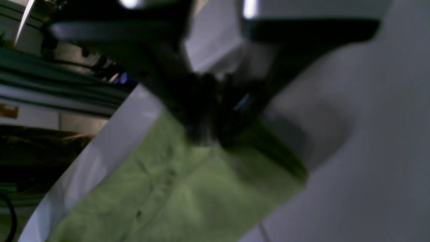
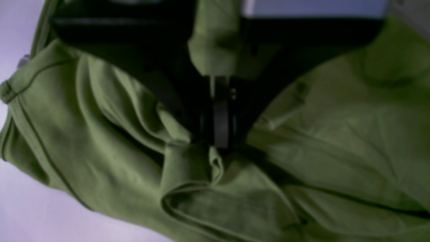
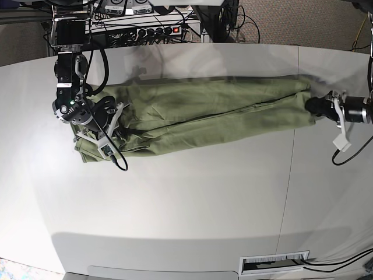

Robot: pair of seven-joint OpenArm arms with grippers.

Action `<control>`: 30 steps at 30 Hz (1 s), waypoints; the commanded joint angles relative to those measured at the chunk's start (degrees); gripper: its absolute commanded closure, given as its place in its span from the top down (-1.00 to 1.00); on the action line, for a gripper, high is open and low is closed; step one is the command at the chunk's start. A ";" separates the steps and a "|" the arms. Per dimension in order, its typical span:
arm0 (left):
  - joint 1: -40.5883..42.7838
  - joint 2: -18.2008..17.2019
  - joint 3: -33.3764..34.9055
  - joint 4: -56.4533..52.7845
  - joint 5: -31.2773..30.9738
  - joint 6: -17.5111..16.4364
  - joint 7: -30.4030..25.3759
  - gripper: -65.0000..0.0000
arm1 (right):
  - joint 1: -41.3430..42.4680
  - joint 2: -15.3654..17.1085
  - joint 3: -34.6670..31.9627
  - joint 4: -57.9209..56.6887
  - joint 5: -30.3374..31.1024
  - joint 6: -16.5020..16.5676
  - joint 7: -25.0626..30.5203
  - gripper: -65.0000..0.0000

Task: Fold the T-shirt properly
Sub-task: 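Fold the left gripper's end of the strip toward the right gripper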

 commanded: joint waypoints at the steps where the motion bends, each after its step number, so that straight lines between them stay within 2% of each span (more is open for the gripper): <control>1: -0.52 -1.99 -0.52 0.61 -1.58 0.12 -0.44 -0.21 | 1.11 0.83 0.96 0.74 0.50 -0.02 1.25 -1.00; 2: -0.07 -2.38 -0.52 0.61 -1.58 0.12 -0.46 -0.14 | 1.11 0.83 1.40 0.74 0.50 -0.02 1.25 -1.00; 5: 1.05 -3.10 -0.52 0.59 -1.58 0.12 -1.49 -0.14 | 1.11 0.83 2.51 0.76 0.70 -0.04 1.22 -1.00; 9: 2.03 -2.40 -0.52 0.44 0.35 0.12 -5.84 -0.14 | 1.11 0.83 2.58 0.76 1.16 -0.04 1.20 -1.00; 15: 2.38 -1.22 -0.52 0.33 -1.05 0.12 -5.16 -0.14 | 1.11 0.83 2.58 0.76 2.21 -0.02 1.05 -1.00; 23: 4.59 0.83 -0.52 -1.40 7.39 0.12 -8.81 -0.14 | 1.11 0.83 2.58 0.76 2.19 -0.02 1.05 -1.00; 30: 4.79 1.84 -0.52 -1.40 0.00 0.12 -5.31 -0.14 | 1.11 0.83 2.58 0.76 2.19 -0.02 1.31 -1.00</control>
